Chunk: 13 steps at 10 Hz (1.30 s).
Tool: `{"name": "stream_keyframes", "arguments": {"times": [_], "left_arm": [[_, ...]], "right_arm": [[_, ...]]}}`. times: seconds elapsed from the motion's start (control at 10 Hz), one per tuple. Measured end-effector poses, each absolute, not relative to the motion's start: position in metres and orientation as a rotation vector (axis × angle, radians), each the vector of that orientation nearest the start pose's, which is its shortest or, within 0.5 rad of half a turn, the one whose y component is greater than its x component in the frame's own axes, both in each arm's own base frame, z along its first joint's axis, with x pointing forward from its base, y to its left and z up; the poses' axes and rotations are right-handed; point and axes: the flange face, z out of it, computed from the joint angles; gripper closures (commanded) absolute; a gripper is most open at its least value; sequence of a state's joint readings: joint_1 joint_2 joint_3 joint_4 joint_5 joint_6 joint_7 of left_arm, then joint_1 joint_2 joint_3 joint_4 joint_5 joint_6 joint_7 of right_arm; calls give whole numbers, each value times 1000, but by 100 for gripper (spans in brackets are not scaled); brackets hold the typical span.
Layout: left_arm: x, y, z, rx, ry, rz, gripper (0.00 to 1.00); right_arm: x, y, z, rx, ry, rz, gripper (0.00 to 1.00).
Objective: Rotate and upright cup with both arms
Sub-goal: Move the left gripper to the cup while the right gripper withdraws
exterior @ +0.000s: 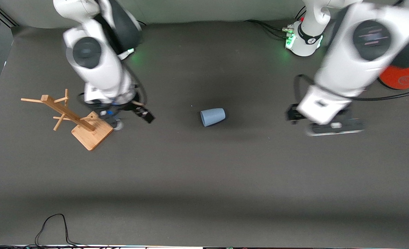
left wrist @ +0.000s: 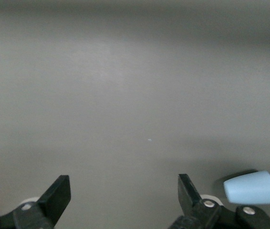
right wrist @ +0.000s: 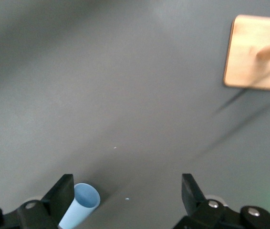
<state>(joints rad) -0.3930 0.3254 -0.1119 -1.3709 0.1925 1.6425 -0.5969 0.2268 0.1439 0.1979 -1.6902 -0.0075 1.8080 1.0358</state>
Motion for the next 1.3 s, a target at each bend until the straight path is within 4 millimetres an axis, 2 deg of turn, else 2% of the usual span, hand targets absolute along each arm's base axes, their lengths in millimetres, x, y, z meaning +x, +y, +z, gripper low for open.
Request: {"name": "stream_keyframes", "arguments": {"times": [0.2, 0.3, 0.5, 0.6, 0.7, 0.8, 1.0, 1.2, 1.3], "left_arm": [[575, -382, 465, -2888, -161, -87, 0], [574, -415, 432, -2858, -183, -98, 0], [579, -456, 370, -2833, -268, -134, 0], [575, -476, 344, -2841, -315, -157, 0], [564, -497, 320, -2830, -331, -186, 0], [549, -517, 297, -2800, -302, -218, 0], [517, -554, 266, -2774, -256, -258, 0], [504, -571, 252, -2779, -243, -272, 0], [498, -576, 242, -2775, -225, -267, 0]], "right_arm": [[555, 177, 531, -3045, 737, 33, 0], [552, 139, 540, -3066, 614, 19, 0], [543, 65, 563, -3089, 347, 2, 0], [539, 34, 574, -3093, 217, -21, 0], [536, 8, 580, -3093, 160, -34, 0], [536, -2, 581, -3094, 141, -37, 0], [532, 3, 595, -3096, 119, -4, 0], [524, 7, 625, -3096, 101, 4, 0], [524, 10, 628, -3102, 90, 0, 0]]}}
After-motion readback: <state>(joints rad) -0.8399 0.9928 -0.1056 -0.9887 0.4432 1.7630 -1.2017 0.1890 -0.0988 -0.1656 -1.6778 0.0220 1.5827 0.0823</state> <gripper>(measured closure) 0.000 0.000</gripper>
